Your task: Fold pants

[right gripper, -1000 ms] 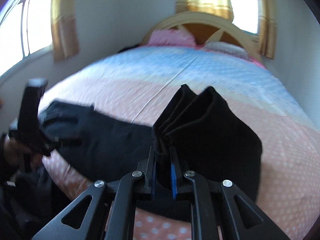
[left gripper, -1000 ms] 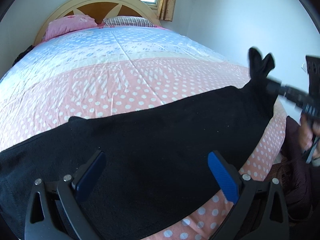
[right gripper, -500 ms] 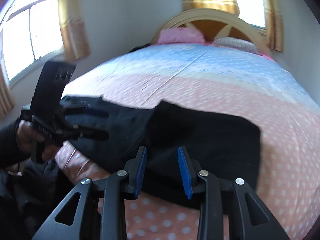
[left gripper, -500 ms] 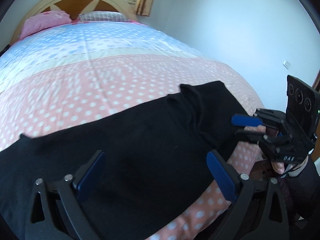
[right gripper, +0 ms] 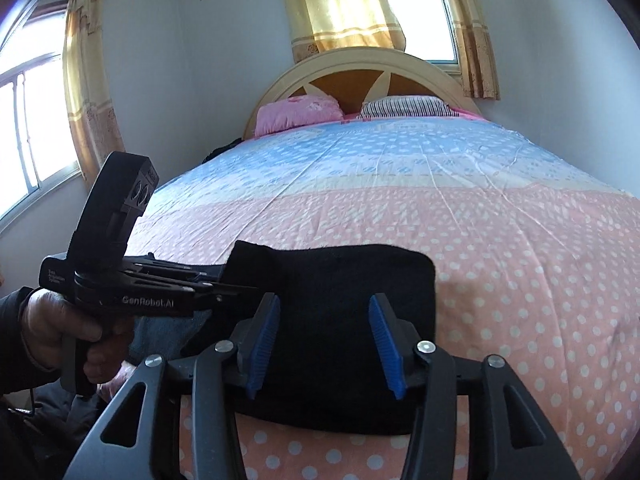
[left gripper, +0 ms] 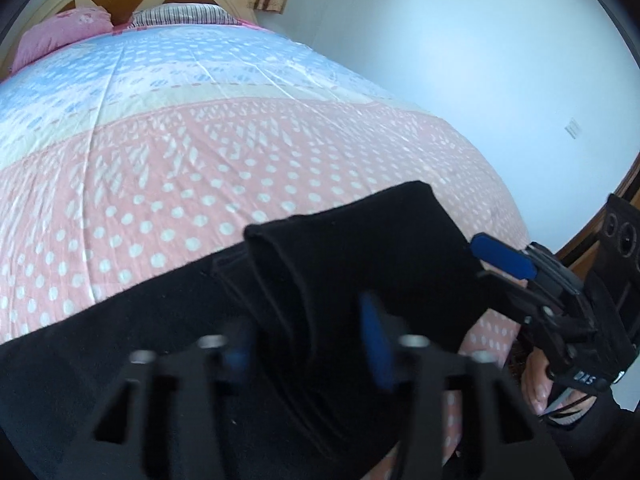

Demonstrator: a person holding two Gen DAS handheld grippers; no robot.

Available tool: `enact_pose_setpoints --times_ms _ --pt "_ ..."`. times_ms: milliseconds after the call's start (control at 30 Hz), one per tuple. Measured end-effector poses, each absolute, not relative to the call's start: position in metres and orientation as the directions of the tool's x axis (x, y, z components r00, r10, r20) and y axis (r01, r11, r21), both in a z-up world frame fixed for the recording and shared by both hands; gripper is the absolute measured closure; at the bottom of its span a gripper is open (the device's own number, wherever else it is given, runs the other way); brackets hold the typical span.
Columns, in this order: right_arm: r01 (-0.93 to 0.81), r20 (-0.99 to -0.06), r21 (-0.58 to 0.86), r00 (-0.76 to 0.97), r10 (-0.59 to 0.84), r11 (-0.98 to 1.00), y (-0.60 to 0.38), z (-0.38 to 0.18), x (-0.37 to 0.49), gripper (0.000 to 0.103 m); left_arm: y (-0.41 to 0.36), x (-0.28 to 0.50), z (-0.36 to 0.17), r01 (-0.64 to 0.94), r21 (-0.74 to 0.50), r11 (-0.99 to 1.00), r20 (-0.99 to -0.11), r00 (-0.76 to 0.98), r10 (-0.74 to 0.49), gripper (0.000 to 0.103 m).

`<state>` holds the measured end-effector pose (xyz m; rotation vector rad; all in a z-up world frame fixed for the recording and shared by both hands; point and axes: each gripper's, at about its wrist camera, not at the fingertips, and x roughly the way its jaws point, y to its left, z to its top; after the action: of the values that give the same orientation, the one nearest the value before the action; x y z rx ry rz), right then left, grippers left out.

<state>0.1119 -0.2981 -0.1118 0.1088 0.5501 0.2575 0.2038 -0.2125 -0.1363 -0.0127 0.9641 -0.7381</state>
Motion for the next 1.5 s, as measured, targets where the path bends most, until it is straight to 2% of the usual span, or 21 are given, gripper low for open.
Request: enact_pose_setpoints --times_ms 33,67,200,333,567,700,867,933,1000,1067,1167,1200,1267,1333,1400,1467,1500 --pt "-0.209 -0.493 0.173 0.828 0.268 0.962 -0.299 -0.111 0.111 0.054 -0.21 0.205 -0.135 0.555 -0.348 0.756 -0.738 0.335 -0.586 0.093" --pt "-0.203 -0.484 0.176 0.834 0.264 0.963 -0.301 -0.109 0.111 0.054 -0.203 0.205 -0.132 0.537 -0.383 0.752 -0.722 0.333 -0.606 0.094" --pt "-0.194 -0.46 0.188 0.849 0.261 0.963 -0.303 -0.106 0.108 0.052 -0.172 0.198 -0.108 0.504 -0.41 0.76 -0.686 0.379 -0.621 0.095" --pt "-0.219 -0.45 0.185 0.848 0.28 0.958 -0.297 -0.105 0.106 0.051 -0.134 0.188 -0.092 0.463 -0.445 0.766 -0.687 0.373 -0.624 0.095" --pt "-0.377 -0.425 0.15 0.811 0.403 0.914 -0.268 -0.103 0.095 0.051 -0.09 0.19 -0.106 0.358 -0.452 0.817 -0.727 0.382 -0.57 0.095" --pt "-0.482 -0.471 0.117 0.743 0.476 0.868 -0.246 -0.111 0.095 0.051 -0.083 0.196 -0.131 0.32 -0.467 0.824 -0.746 0.357 -0.562 0.095" --pt "-0.455 -0.67 0.089 0.631 0.391 0.886 -0.23 -0.151 0.119 0.05 -0.079 0.196 -0.146 0.306 -0.43 0.849 -0.773 0.361 -0.521 0.093" --pt "-0.47 -0.654 0.065 0.646 0.394 0.88 -0.229 -0.15 0.115 0.05 -0.078 0.195 -0.148 0.311 -0.408 0.858 -0.781 0.368 -0.504 0.087" --pt "-0.473 -0.643 0.087 0.646 0.412 0.877 -0.229 -0.145 0.114 0.05 -0.08 0.191 -0.148 0.333 -0.38 0.863 -0.78 0.385 -0.492 0.087" --pt "-0.476 -0.599 0.087 0.677 0.427 0.875 -0.231 -0.133 0.11 0.05 -0.08 0.186 -0.147 0.352 -0.346 0.87 -0.783 0.402 -0.475 0.083" --pt "-0.44 -0.532 0.096 0.735 0.42 0.893 -0.24 -0.113 0.116 0.049 -0.084 0.18 -0.146 0.381 -0.296 0.876 -0.79 0.417 -0.449 0.082" --pt "-0.427 -0.526 0.118 0.739 0.422 0.896 -0.243 -0.108 0.122 0.045 -0.085 0.18 -0.148 0.386 -0.286 0.877 -0.793 0.418 -0.443 0.082" --pt "-0.402 -0.521 0.12 0.753 0.403 0.908 -0.244 -0.103 0.136 0.045 -0.086 0.18 -0.149 0.392 -0.271 0.879 -0.795 0.424 -0.434 0.082" --pt "-0.392 -0.534 0.149 0.741 0.408 0.908 -0.241 -0.105 0.152 0.045 -0.086 0.18 -0.148 0.389 -0.271 0.88 -0.793 0.428 -0.433 0.082" --pt "-0.384 -0.599 0.219 0.673 0.434 0.897 -0.242 -0.12 0.177 0.045 -0.086 0.178 -0.149 0.393 -0.263 0.881 -0.793 0.433 -0.429 0.082" --pt "-0.343 -0.686 0.2 0.62 0.381 0.918 -0.242 -0.142 0.197 0.044 -0.087 0.177 -0.149 0.397 -0.258 0.881 -0.79 0.438 -0.428 0.081" --pt "-0.347 -0.675 0.195 0.631 0.382 0.917 -0.243 -0.144 0.199 0.044 -0.087 0.176 -0.148 0.401 -0.26 0.879 -0.787 0.439 -0.433 0.079"
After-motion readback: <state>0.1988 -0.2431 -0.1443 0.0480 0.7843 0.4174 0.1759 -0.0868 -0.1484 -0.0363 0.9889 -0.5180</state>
